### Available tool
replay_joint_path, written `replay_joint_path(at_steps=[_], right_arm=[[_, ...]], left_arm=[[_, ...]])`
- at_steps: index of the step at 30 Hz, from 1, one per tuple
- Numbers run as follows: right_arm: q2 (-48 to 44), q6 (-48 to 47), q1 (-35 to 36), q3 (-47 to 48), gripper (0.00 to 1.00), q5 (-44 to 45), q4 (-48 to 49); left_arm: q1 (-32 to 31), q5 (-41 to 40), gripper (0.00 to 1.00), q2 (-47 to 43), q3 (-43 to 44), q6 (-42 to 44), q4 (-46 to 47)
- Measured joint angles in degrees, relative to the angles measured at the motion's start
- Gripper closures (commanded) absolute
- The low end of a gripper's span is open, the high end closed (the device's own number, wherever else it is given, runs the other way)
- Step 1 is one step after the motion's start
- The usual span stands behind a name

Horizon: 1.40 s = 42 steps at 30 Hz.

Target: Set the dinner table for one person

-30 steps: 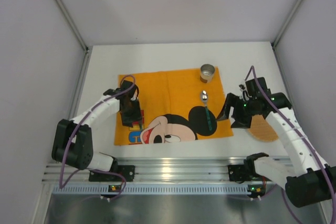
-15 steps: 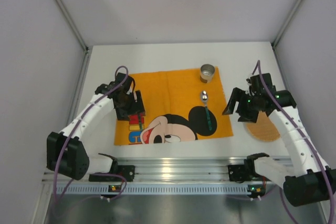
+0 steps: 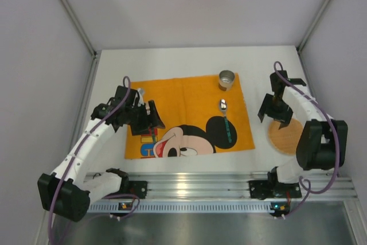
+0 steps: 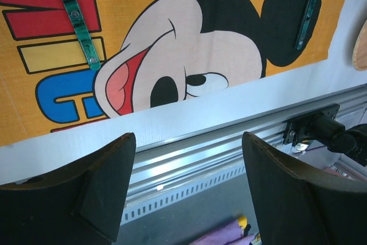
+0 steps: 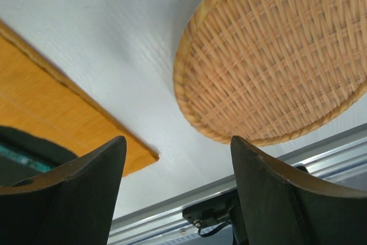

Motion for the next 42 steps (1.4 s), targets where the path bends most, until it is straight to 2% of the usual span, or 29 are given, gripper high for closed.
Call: replay_joint_path(at_steps=[10,13,16,19,20,22,23,24,28,33,42], right_arm=[[13.8,-0.7,-0.1,4.5,0.32,8.0,3.7],[17.0,-0.8,-0.1,4.5,0.37,8.5,5.2],[19.3,-1.0,-0.1,4.5,0.46,9.3,6.2],[20.4,-2.0,0.0,4.6,0.64,10.8,6.5],[20.5,-2.3,0.0,4.6,0.73,11.3,6.4],[20.5,-2.8,-0.1,4.6,0.83,12.6,6.2],[20.4,-2.7,0.0,4.6,0.96,13.6,6.0],[20.4,-3.2,0.0,4.6,1.00,14.3,5.9],[20.3,-4.5,-0.1,4.3,1.00,18.6,5.4],[19.2,-5.7,-0.1,4.3,1.00,18.7,5.3],[4.8,-5.6,0.0,9.7,1.00,8.7,3.4]], left_arm=[[0.0,0.2,0.20,-1.6,-0.6,2.9,-1.7],[0.0,-0.2,0.20,-2.6,-0.6,3.6,-2.5],[0.0,-0.5,0.20,-3.1,-0.6,4.0,-3.0],[0.0,-1.0,0.20,-3.4,-0.7,4.2,-3.8],[0.0,-1.1,0.20,-3.7,-0.9,4.2,-4.0],[0.0,-1.5,0.21,-4.3,-1.4,4.2,-4.3],[0.0,-1.5,0.20,-4.6,-1.7,4.2,-4.5],[0.0,-1.6,0.21,-5.0,-2.0,4.1,-4.7],[0.0,-1.6,0.20,-6.3,-3.0,3.3,-5.0],[0.0,-1.6,0.21,-7.8,-3.2,2.1,-5.1],[0.0,-1.1,0.21,-10.1,-5.0,-0.4,-4.9]])
